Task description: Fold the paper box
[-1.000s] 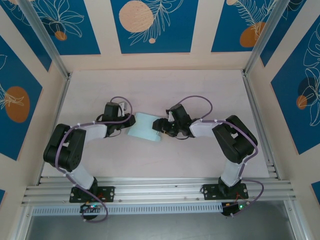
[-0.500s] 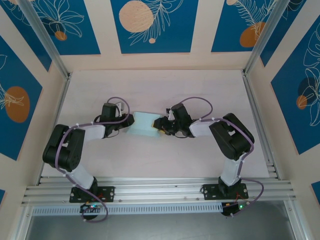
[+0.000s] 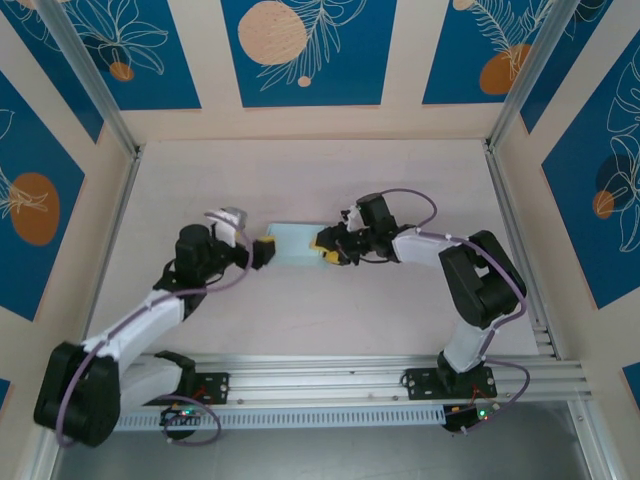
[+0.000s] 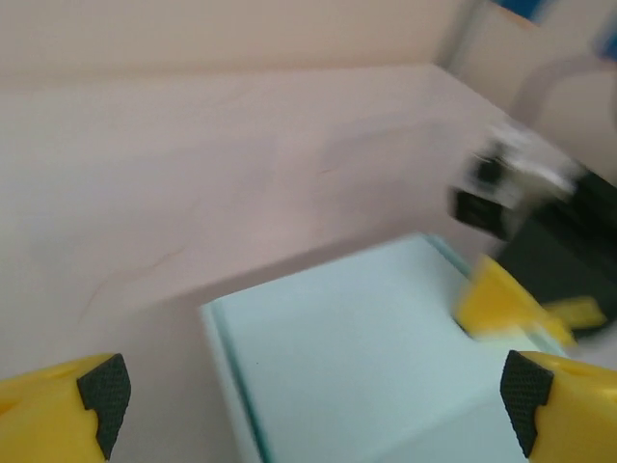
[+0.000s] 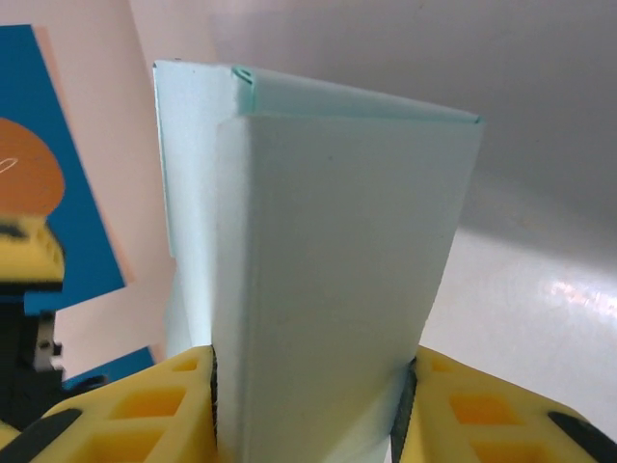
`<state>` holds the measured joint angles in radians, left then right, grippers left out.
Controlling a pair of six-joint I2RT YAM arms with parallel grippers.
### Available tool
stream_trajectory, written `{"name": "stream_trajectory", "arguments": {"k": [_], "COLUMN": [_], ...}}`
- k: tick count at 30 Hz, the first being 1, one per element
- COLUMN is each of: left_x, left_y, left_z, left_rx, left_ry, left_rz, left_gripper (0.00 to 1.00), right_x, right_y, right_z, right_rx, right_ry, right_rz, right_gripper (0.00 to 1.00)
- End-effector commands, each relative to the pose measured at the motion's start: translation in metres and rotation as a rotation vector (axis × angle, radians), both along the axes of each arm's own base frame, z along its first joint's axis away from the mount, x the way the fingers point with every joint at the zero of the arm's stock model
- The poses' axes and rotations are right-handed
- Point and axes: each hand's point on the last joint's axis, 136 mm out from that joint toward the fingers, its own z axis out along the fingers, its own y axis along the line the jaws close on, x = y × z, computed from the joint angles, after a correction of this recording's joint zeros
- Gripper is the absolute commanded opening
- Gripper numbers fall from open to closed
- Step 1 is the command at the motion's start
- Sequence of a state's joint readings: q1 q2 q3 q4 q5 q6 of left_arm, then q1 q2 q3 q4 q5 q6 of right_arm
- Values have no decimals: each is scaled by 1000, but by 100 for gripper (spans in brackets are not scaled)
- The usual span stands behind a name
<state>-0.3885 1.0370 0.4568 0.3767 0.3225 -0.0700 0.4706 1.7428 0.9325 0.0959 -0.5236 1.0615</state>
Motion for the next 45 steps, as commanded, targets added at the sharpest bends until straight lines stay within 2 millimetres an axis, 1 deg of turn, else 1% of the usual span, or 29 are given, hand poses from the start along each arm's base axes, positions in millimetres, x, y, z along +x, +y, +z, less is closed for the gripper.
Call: {"name": "stream_trajectory", "arguments": {"k": [1,2,3,7,10,12,17,19,21,23,25,28,30,33,35,37,39,41,45], "left_x": [-55,-62,-64,-68,-64,-63,-70,-67,-59,-52,-48,-49,-52,-53,-56,-58,-59,-60,-69], "left_y": [-44,-48,-49,-51,-53,-58,-72,-74,-72,-72,-72,-73,-75,-75,-74,-75,-75,-74,-75], "left_z": [7,7,5,-1,-12,-17,-34,-42,-49,-52,-53,-51,-48,-46,-46,-46,-43,-41,-41], "left_rx": [273,313,338,437,540,586,693,744,798,829,841,826,809,802,802,797,792,789,779], "left_ry": [-415,-477,-500,-544,-544,-548,-545,-540,-524,-508,-489,-471,-469,-455,-442,-431,-424,-408,-332], "left_rz": [-319,-336,-337,-358,-365,-378,-456,-446,-420,-395,-385,-387,-394,-401,-414,-427,-426,-432,-477], "left_gripper": [100,100,100,100,100,100,100,100,99,94,87,77,67,59,57,55,50,47,46], "right_x": [-22,-24,-27,-36,-43,-48,-55,-57,-60,-60,-62,-62,-62,-63,-63,-62,-62,-61,-56], "right_y": [-2,-3,-4,-7,-8,-9,-12,-12,-12,-13,-13,-15,-17,-17,-17,-17,-18,-21,-32], "right_z": [24,26,26,30,35,37,36,36,37,37,37,36,34,32,32,34,34,34,35], "right_rx": [101,109,109,97,104,103,125,128,127,126,121,112,110,110,114,114,113,110,109], "right_ry": [155,179,195,235,258,275,330,345,353,359,363,366,369,373,371,367,365,361,334], "right_rz": [75,82,89,112,128,137,157,166,178,181,186,187,187,184,184,184,182,173,140], "right_gripper": [40,40,40,40,40,40,40,41,41,41,41,42,44,46,47,51,55,62,72]}}
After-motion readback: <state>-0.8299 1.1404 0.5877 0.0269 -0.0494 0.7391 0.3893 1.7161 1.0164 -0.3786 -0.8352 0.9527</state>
